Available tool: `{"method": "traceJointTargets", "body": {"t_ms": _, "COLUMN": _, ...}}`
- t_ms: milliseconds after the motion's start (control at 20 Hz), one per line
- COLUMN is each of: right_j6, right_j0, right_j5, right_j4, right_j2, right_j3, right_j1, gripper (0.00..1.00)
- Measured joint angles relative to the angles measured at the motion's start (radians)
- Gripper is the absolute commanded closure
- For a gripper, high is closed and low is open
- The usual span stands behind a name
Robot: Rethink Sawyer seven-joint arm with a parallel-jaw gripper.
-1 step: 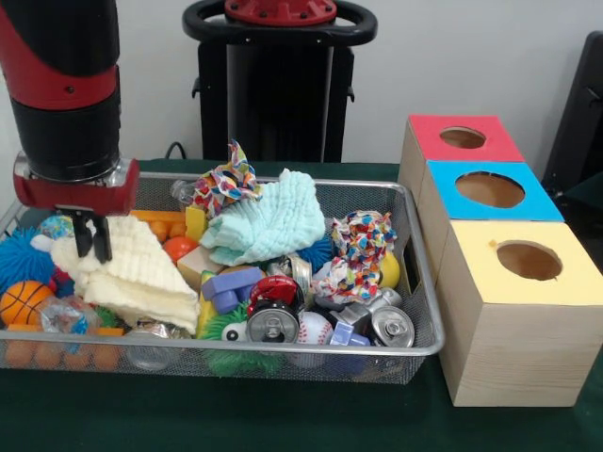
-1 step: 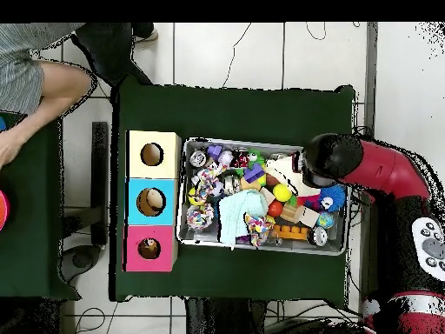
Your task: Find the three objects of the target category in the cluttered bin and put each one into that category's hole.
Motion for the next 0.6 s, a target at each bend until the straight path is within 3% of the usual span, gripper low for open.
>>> {"method": "traceJointTargets", "body": {"t_ms": 350, "right_j6": 0.000, "right_j0": -0.010, "right_j5": -0.088, "right_j4": -0.035, "right_j2": 0.020, "right_j3": 0.051, "right_j1": -0.013, "gripper": 1.00}}
{"method": "traceJointTargets", "body": {"t_ms": 400, "right_j6": 0.000, "right_j0": -0.014, "right_j5": -0.115, "right_j4": -0.048, "right_j2": 0.027, "right_j3": 0.065, "right_j1": -0.016, "gripper": 0.00}}
{"method": "traceJointTargets", "body": {"t_ms": 600, "right_j6": 0.000, "right_j0": -0.018, "right_j5": -0.150, "right_j4": -0.064, "right_j2": 0.036, "right_j3": 0.086, "right_j1": -0.021, "gripper": 0.00}}
